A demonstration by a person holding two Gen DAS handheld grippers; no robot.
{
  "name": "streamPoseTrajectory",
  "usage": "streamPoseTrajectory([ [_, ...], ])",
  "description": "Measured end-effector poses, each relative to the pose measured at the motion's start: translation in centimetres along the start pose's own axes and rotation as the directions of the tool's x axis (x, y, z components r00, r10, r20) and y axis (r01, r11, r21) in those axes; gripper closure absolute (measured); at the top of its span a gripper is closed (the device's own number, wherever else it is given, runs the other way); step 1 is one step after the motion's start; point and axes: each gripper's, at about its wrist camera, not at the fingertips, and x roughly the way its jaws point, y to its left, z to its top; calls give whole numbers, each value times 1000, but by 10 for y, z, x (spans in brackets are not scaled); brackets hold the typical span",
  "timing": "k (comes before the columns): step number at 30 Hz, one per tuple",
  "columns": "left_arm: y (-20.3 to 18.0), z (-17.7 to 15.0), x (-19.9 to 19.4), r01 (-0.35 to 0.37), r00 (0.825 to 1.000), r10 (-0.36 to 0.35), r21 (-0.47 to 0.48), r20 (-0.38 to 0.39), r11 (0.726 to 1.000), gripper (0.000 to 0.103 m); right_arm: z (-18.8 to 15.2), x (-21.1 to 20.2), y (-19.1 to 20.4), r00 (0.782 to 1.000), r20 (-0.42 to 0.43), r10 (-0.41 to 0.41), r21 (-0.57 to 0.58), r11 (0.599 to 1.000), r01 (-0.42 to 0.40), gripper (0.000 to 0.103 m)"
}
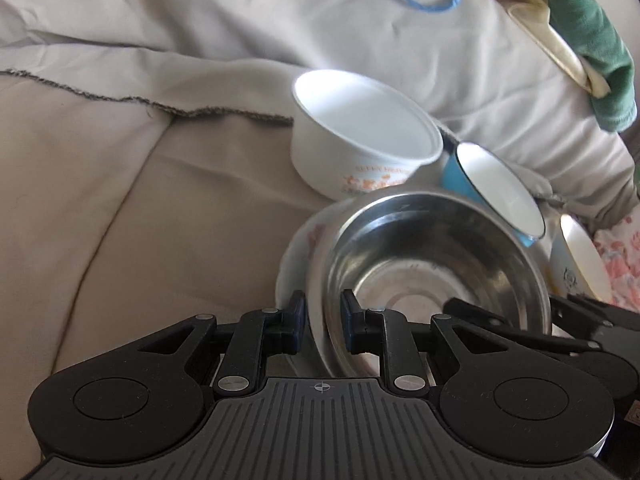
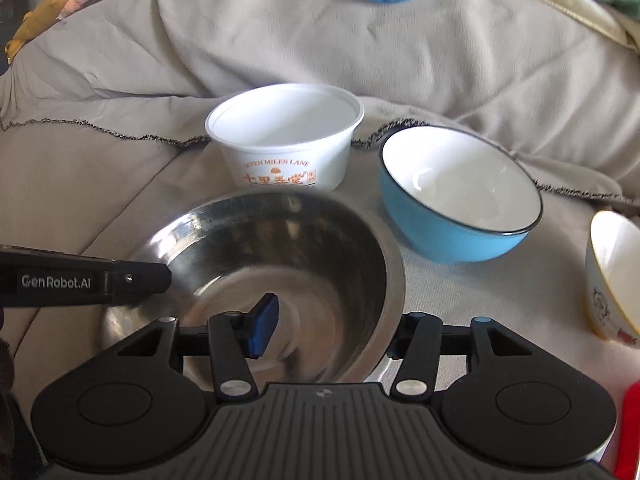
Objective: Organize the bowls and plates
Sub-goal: 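Lift the steel bowl with the left tool onto the white floral plate, then move the left tool to the rim of the yellow-rimmed white bowl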
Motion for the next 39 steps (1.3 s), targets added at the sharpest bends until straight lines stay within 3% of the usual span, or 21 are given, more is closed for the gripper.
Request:
streamPoseTrajectory([
  [2, 1, 1, -4, -19, 999, 19, 0, 30, 1000, 79, 1, -5, -3, 1000, 19, -12, -6, 1000, 12, 44],
  [4, 1, 2, -6, -24, 999, 24, 1, 45, 1000, 77, 1, -12, -8, 998, 57, -40, -2, 999, 40, 32],
  [7, 2, 1, -4, -62, 997, 61, 11, 37, 998, 75, 2, -15, -19, 996, 67, -61, 42, 997, 58, 29],
  [14, 7, 2, 1, -74, 997, 74, -8, 9, 997, 67, -6, 10, -31, 995, -91, 42, 130, 991, -30, 29],
  [17, 10, -1, 11, -52, 998, 50, -29, -48, 998, 69, -10, 17, -23, 989, -128, 70, 110, 992, -56, 45],
  [19, 14, -3, 17, -8, 997, 3, -66, -81, 998, 74, -12, 18, -17, 988, -139, 61, 94, 994, -48, 47],
  [23, 18, -1, 17, -12, 997, 4, -105, -82, 994, 75, -12, 16, -10, 990, -138, 41, 96, 995, -27, 47],
  [29, 38, 2, 11, -74, 997, 68, -185, -39, 980, 75, -11, 12, 2, 978, -141, 154, 125, 983, -137, 46],
  [35, 32, 1, 7, -87, 995, 92, -162, 23, 983, 73, -12, 10, 0, 977, -126, 169, 123, 980, -154, 45],
  [37, 25, 1, -4, -125, 985, 141, -150, 99, 981, 74, -9, -4, -6, 984, -83, 155, 106, 984, -146, 45],
  [39, 14, 4, -18, -175, 961, 200, -141, 192, 974, 73, -9, -27, -18, 989, -20, 149, 96, 985, -147, 45],
])
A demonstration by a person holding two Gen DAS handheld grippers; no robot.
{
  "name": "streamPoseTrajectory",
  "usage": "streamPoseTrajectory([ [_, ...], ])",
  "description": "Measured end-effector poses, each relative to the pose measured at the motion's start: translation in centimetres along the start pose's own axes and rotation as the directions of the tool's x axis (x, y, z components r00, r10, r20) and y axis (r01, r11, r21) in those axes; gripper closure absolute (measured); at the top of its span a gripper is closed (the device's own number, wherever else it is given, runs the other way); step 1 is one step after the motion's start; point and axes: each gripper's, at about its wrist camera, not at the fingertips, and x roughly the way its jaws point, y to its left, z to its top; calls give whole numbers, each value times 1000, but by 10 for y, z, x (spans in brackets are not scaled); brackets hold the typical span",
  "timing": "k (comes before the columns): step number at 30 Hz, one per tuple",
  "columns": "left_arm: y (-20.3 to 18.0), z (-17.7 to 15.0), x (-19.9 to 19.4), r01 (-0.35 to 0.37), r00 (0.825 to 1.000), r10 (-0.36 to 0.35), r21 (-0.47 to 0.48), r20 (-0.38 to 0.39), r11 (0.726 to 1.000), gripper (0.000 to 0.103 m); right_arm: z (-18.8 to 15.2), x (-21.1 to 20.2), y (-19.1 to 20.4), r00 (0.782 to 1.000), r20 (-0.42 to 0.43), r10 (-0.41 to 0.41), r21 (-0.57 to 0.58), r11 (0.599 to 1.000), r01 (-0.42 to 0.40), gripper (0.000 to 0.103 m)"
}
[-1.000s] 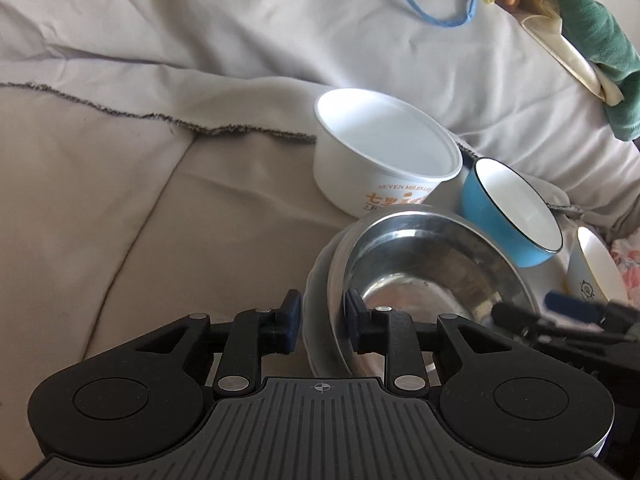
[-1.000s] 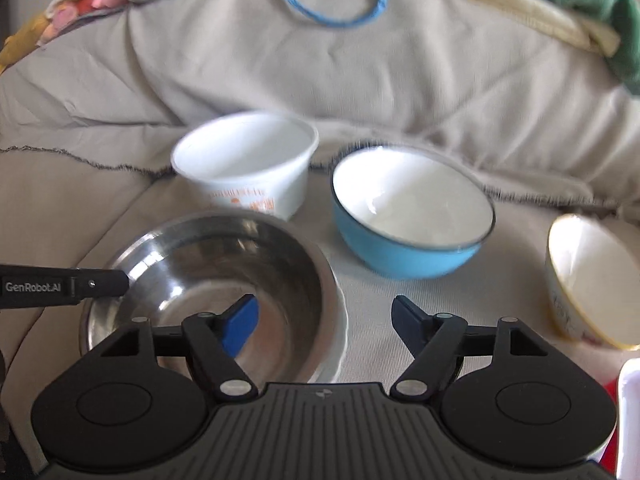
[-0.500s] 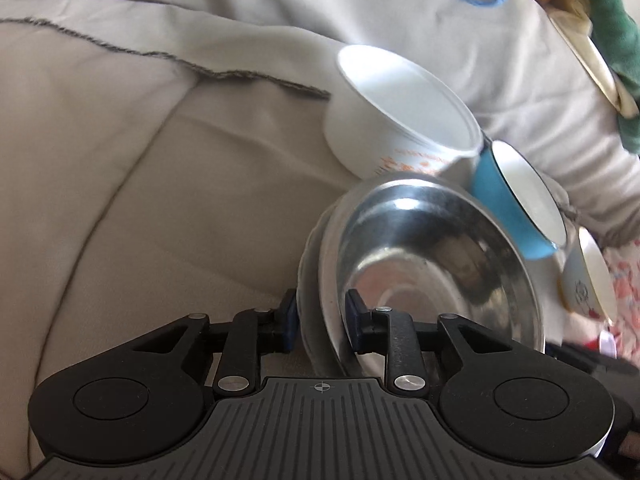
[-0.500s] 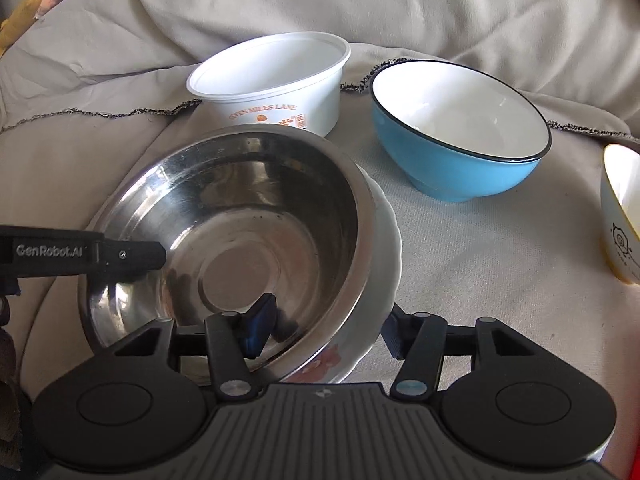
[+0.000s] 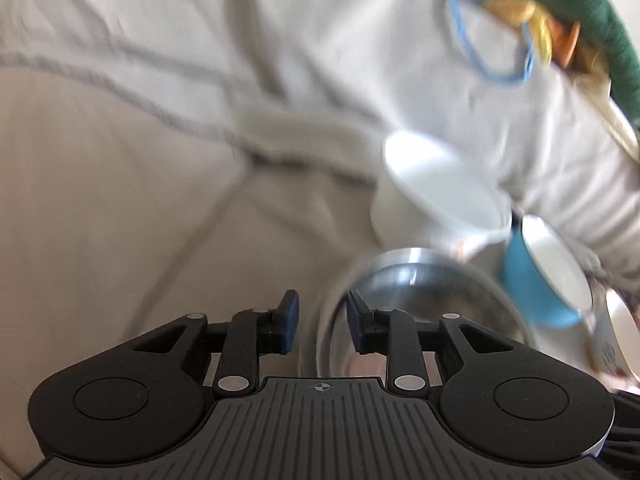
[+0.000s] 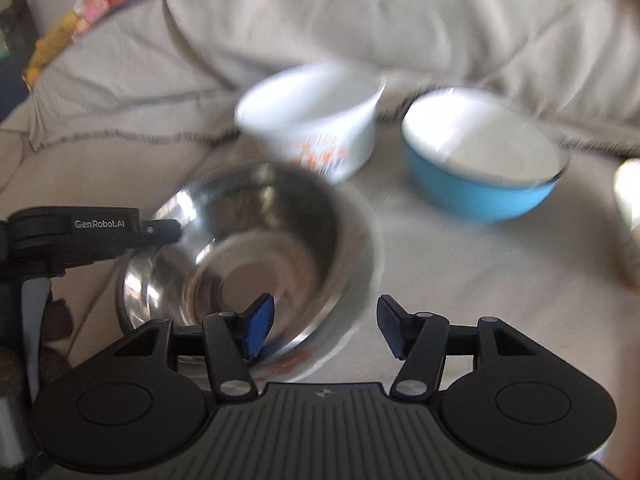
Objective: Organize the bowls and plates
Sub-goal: 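Move the left tool to the rim of the yellow-rimmed white bowl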
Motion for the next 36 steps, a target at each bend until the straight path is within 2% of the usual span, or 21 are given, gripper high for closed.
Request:
streamPoseTrajectory([
  [2, -12, 5, -19, -38, 995, 37, 8, 94, 999, 73, 1, -25, -21, 999, 50, -1, 9, 1000, 1, 45],
  [4, -29, 10, -33, -11, 990, 8, 16, 142, 1000, 73, 3, -46, -49, 996, 82, -42, 35, 999, 39, 45],
  [5, -41, 11, -36, 42, 990, -44, 21, 136, 999, 73, 5, -56, -66, 993, 96, -72, 56, 996, 67, 45],
  [7, -73, 12, -29, 198, 979, -199, 29, 46, 980, 73, 9, -71, -107, 982, 115, -153, 110, 984, 141, 45],
  [8, -93, 12, -20, 286, 958, -286, 28, -27, 958, 73, 13, -76, -128, 970, 121, -209, 148, 970, 190, 45],
  [10, -134, 7, 3, 444, 881, -440, -17, -174, 896, 73, 18, -82, -172, 947, 127, -295, 239, 936, 259, 45],
  [11, -155, 3, 14, 489, 842, -486, -47, -233, 871, 73, 19, -83, -194, 934, 133, -332, 290, 914, 284, 45],
  [12, -175, -3, 26, 515, 812, -511, -64, -282, 855, 73, 19, -83, -214, 916, 135, -378, 340, 886, 315, 45],
  [13, -195, -7, 36, 532, 790, -523, -66, -319, 844, 73, 18, -82, -233, 895, 135, -426, 385, 854, 349, 44],
  [14, -213, -12, 44, 541, 778, -525, -59, -346, 839, 73, 15, -80, -251, 875, 128, -467, 427, 822, 377, 44],
  [15, -229, -16, 52, 539, 774, -517, -47, -366, 841, 73, 12, -78, -267, 866, 118, -485, 463, 799, 384, 44],
  [16, -242, -20, 59, 531, 775, -504, -39, -382, 847, 73, 9, -75, -280, 871, 106, -481, 496, 784, 373, 44],
  [18, -265, -29, 76, 506, 782, -473, -27, -405, 862, 73, 5, -64, -304, 905, 76, -418, 543, 779, 314, 44],
  [22, -296, -41, 102, 439, 824, -409, -17, -391, 899, 71, 10, -32, -327, 974, 45, -222, 583, 798, 155, 45],
  [23, -302, -43, 108, 429, 828, -399, -14, -393, 903, 71, 10, -23, -327, 982, 37, -186, 586, 800, 129, 47],
  [25, -313, -48, 118, 424, 825, -388, -6, -412, 906, 76, 9, -14, -325, 984, 18, -178, 573, 808, 136, 60],
  [26, -315, -51, 120, 425, 820, -387, -4, -421, 905, 80, 9, -14, -321, 985, 15, -172, 555, 821, 135, 62],
  [27, -317, -52, 120, 424, 819, -383, 2, -428, 906, 79, 9, -15, -317, 987, 20, -158, 537, 835, 122, 63],
  [30, -315, -55, 110, 410, 834, -355, 42, -423, 911, 80, 5, -25, -304, 987, 59, -147, 500, 861, 98, 62],
  [33, -299, -54, 92, 410, 839, -353, 56, -414, 910, 80, -3, -30, -296, 991, 73, -114, 502, 863, 62, 59],
  [36, -279, -53, 67, 386, 861, -324, 89, -391, 918, 79, -9, -32, -283, 996, 78, -47, 494, 869, 3, 59],
])
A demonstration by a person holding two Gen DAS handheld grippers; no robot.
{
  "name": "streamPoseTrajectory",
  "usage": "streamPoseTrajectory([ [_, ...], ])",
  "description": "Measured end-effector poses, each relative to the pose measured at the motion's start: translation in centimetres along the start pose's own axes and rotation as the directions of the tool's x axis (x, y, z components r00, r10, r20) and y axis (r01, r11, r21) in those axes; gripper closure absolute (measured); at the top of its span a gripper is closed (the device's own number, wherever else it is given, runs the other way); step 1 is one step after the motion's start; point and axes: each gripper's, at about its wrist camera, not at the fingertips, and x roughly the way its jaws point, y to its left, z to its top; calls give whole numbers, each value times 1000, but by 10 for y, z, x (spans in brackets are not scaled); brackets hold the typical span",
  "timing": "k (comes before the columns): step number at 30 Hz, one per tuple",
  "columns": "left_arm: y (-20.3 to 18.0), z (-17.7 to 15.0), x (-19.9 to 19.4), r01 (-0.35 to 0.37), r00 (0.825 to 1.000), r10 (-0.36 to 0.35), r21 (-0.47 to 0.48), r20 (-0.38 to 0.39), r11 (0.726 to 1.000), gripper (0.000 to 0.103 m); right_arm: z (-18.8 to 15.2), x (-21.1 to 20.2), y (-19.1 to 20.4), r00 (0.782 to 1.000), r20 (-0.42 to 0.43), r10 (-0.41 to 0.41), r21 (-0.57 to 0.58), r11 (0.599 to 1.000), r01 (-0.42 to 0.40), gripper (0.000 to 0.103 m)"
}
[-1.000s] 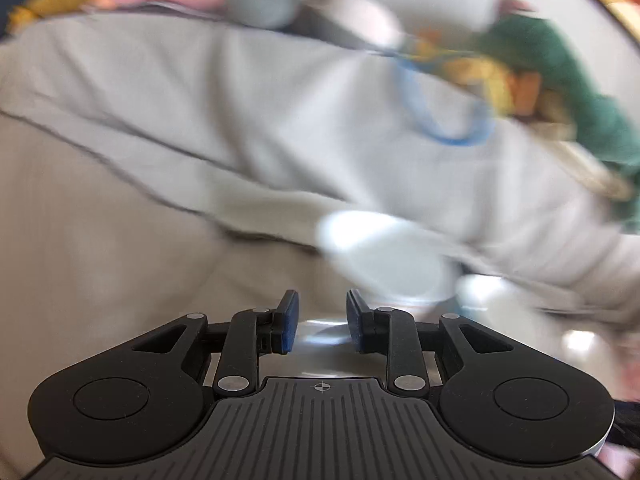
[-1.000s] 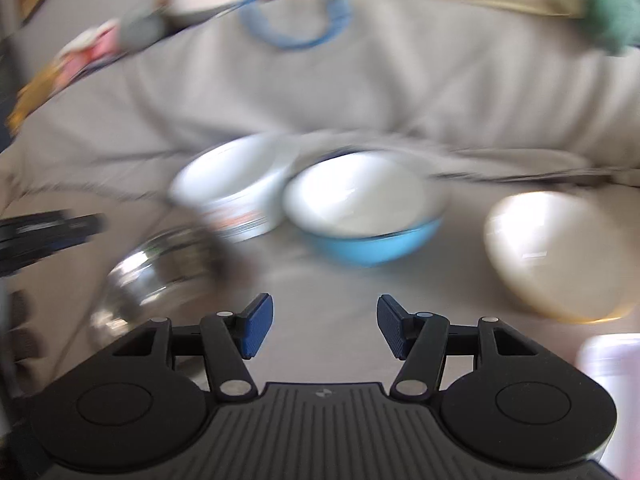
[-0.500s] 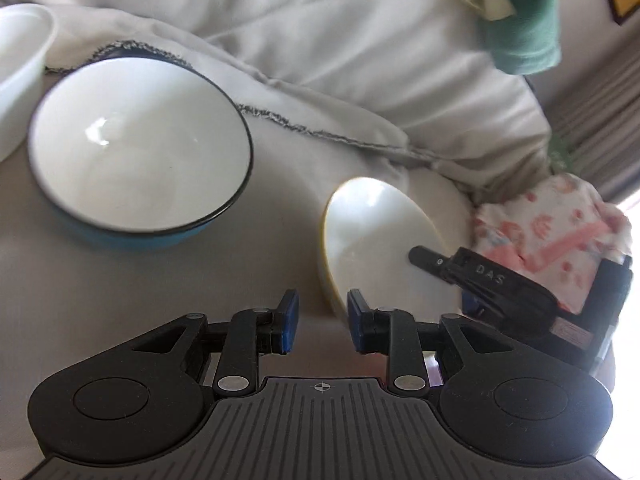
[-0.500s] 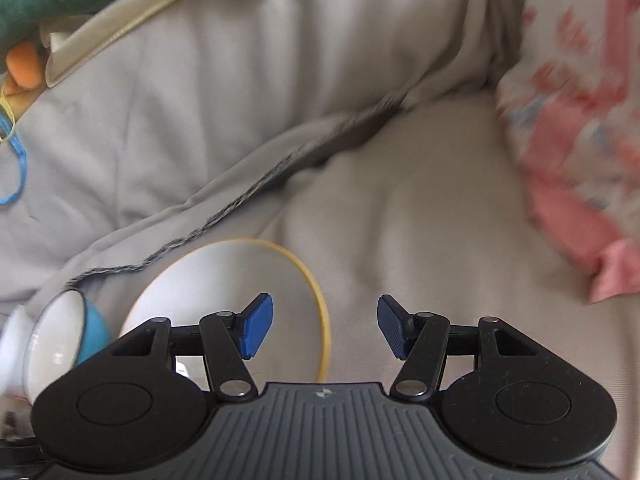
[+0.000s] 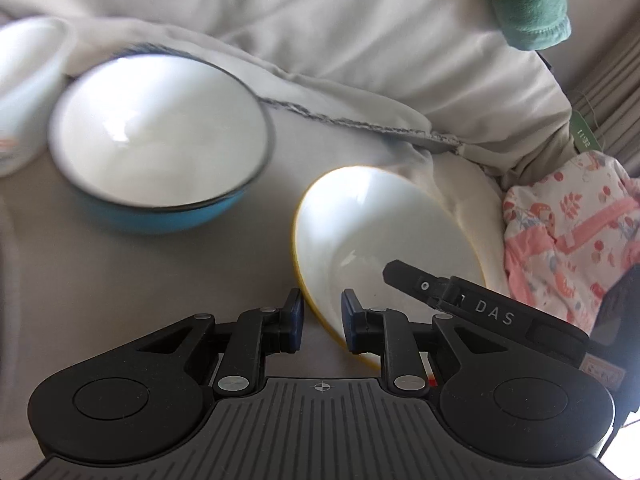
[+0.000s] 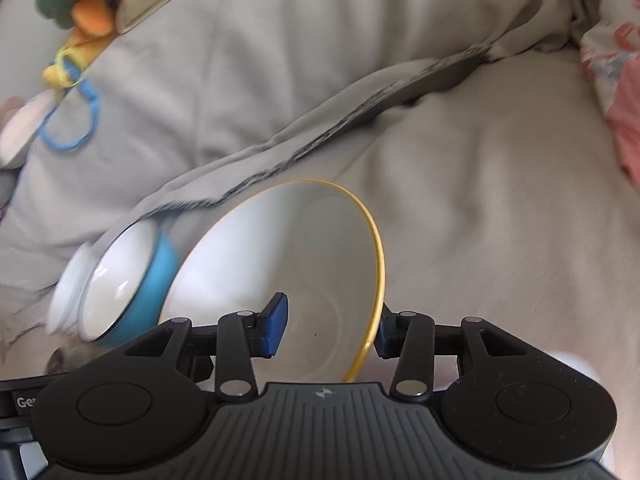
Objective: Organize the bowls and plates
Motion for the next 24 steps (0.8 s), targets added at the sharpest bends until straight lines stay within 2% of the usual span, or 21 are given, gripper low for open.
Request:
streamPoseTrajectory([
  [5, 25, -24, -46, -74, 997, 74, -11, -4, 997, 78, -29, -7, 34, 996, -52, 76, -94, 992, -81, 59],
  [9, 54, -47, -70, -126, 992, 125, -44, -22, 991, 78, -62, -14, 67, 986, -115, 117, -205, 969, -139, 59],
  [11, 69, -54, -76, -128, 992, 126, -76, -30, 989, 79, -75, -17, 80, 980, -147, 135, -253, 953, -169, 59],
  [13, 83, -56, -78, -99, 995, 97, -116, -22, 988, 83, -82, -17, 86, 973, -177, 150, -263, 945, -194, 58],
  [15, 89, -54, -79, -86, 996, 87, -144, -1, 986, 82, -83, -17, 87, 974, -177, 145, -261, 947, -188, 57],
  [17, 88, -52, -81, -83, 996, 87, -128, 24, 988, 82, -80, -16, 81, 976, -168, 139, -232, 957, -177, 56],
  [23, 76, -53, -76, -101, 994, 103, -67, 32, 993, 82, -79, -31, 75, 1000, -17, 24, -270, 963, -28, 30],
  [24, 77, -54, -75, -98, 995, 101, -72, 28, 993, 82, -80, -34, 76, 1000, 10, 18, -271, 963, -14, 21],
])
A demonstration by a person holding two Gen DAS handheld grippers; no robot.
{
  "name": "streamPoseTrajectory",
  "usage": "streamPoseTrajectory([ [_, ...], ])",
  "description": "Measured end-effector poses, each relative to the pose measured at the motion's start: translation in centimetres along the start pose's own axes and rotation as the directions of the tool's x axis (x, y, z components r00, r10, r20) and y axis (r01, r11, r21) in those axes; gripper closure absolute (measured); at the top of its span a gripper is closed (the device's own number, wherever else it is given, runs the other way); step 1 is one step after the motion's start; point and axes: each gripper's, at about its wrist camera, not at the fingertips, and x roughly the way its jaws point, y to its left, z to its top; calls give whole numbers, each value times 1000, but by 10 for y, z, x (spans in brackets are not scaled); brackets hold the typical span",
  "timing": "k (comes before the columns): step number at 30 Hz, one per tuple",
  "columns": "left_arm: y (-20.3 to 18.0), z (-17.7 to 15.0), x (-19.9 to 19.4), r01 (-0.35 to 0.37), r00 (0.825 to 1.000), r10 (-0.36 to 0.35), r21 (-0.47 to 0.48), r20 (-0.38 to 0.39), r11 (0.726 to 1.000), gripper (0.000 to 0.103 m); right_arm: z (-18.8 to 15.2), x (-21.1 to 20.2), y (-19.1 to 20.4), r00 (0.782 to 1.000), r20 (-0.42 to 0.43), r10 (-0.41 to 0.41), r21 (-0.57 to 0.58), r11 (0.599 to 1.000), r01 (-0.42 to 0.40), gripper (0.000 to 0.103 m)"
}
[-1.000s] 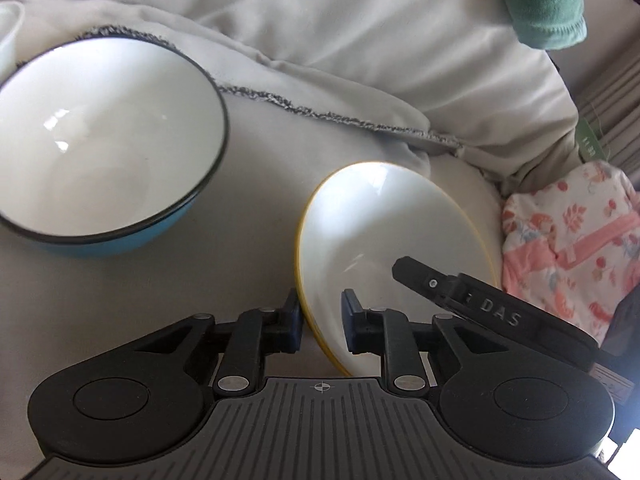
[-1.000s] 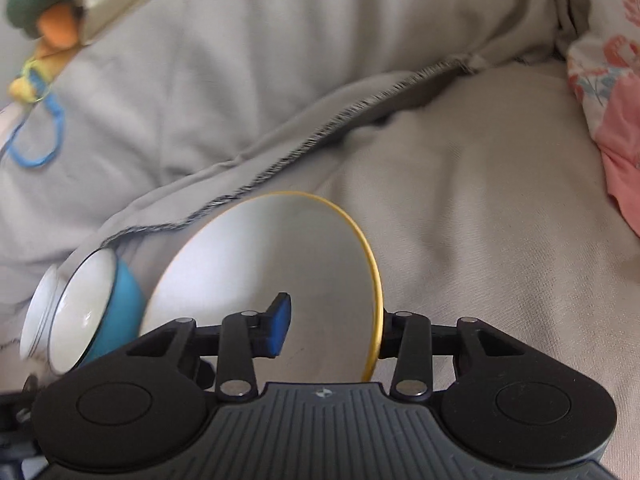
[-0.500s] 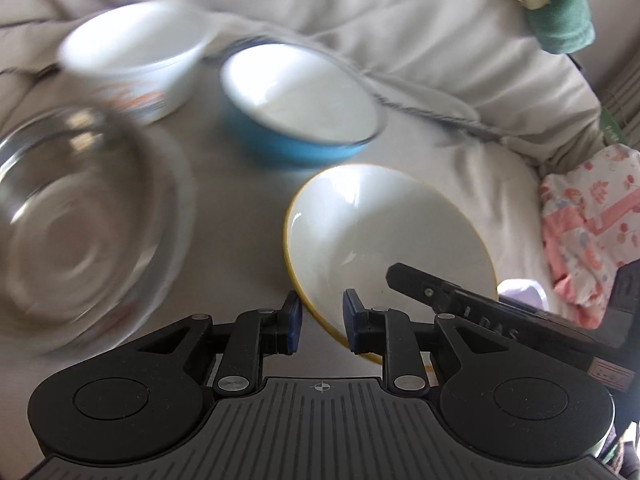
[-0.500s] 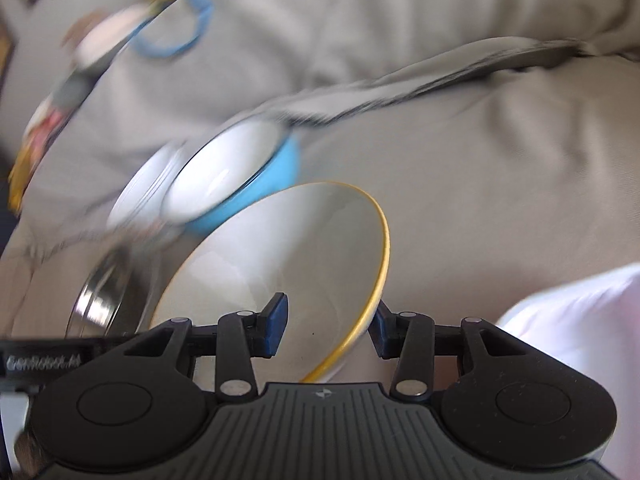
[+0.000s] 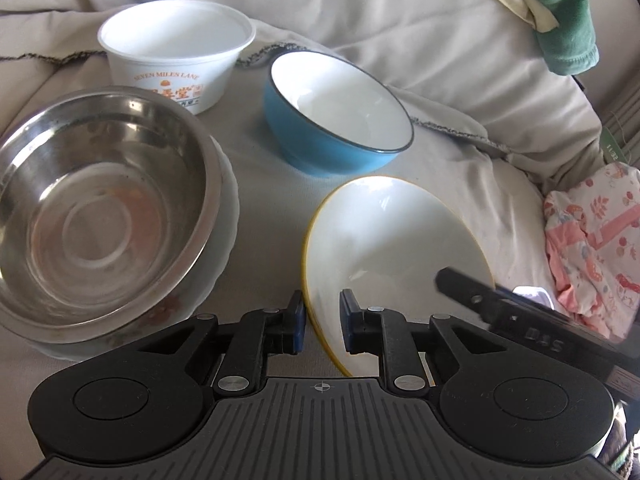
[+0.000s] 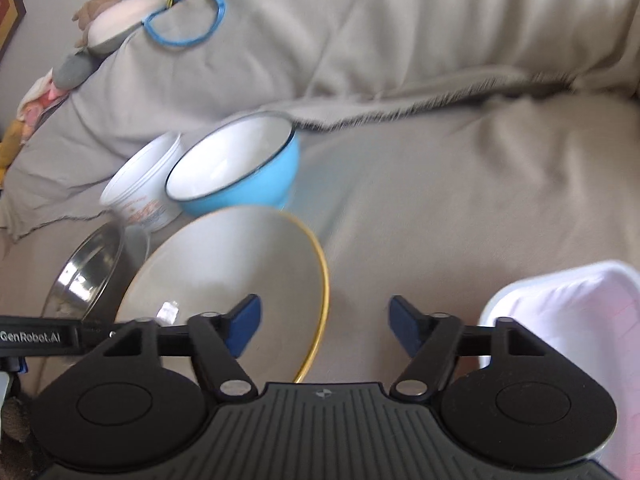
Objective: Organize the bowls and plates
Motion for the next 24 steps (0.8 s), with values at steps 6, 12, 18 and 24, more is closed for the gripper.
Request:
streamPoseTrajectory([
  [6, 5, 1, 2, 0, 1000, 0, -26, -3, 1000, 82, 1, -5, 1, 996, 21, 83, -17, 996, -83, 13],
  [12, 6, 3, 1, 34, 999, -34, -37, -9, 999, 83, 0, 18, -15, 992, -87, 94, 80, 993, -87, 69],
  [18, 1, 1, -6, -18, 1000, 18, 5, -18, 1000, 83, -8, 5, 4, 986, -70, 154, -6, 988, -155, 68],
  [24, 0, 0, -9, -26, 999, 27, 41, -25, 999, 83, -12, 7, 6, 981, -98, 169, -19, 985, -171, 68],
])
